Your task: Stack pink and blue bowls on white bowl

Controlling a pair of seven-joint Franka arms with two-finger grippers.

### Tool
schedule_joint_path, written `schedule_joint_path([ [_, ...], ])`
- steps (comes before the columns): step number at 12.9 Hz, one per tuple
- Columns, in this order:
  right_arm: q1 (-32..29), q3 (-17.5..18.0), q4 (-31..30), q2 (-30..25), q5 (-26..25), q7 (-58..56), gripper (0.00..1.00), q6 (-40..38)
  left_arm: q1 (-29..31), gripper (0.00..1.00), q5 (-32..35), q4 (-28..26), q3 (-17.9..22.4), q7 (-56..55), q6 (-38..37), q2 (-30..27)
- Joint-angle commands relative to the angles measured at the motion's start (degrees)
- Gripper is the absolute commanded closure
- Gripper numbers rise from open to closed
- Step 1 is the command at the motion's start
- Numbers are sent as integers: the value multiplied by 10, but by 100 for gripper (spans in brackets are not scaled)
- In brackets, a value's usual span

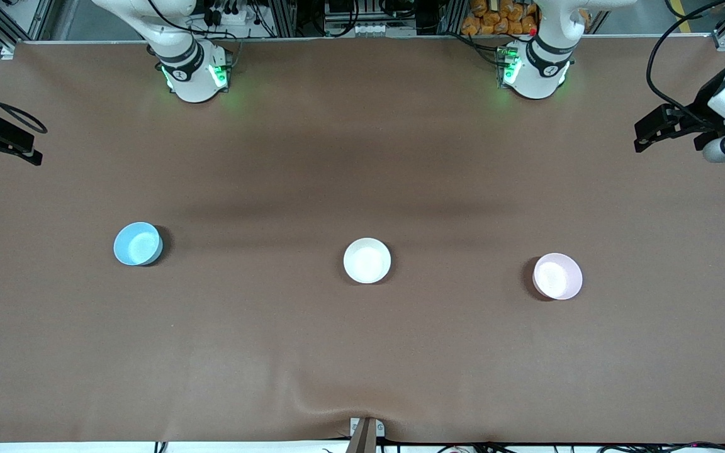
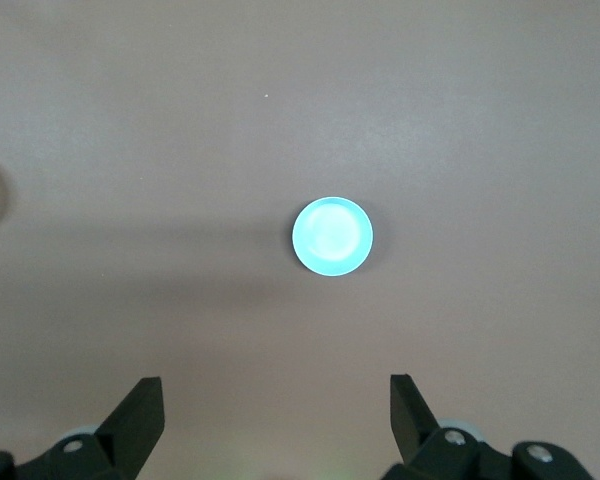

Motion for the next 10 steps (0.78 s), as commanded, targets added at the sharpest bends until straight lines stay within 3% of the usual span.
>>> schedule_joint_path([
  [1, -12, 8, 3, 1, 0, -9, 0, -5, 2, 0, 9, 24, 1, 0, -18, 12],
  [10, -11, 8, 3, 1, 0, -8, 0, -4, 15, 0, 5, 35, 0, 2, -17, 20],
])
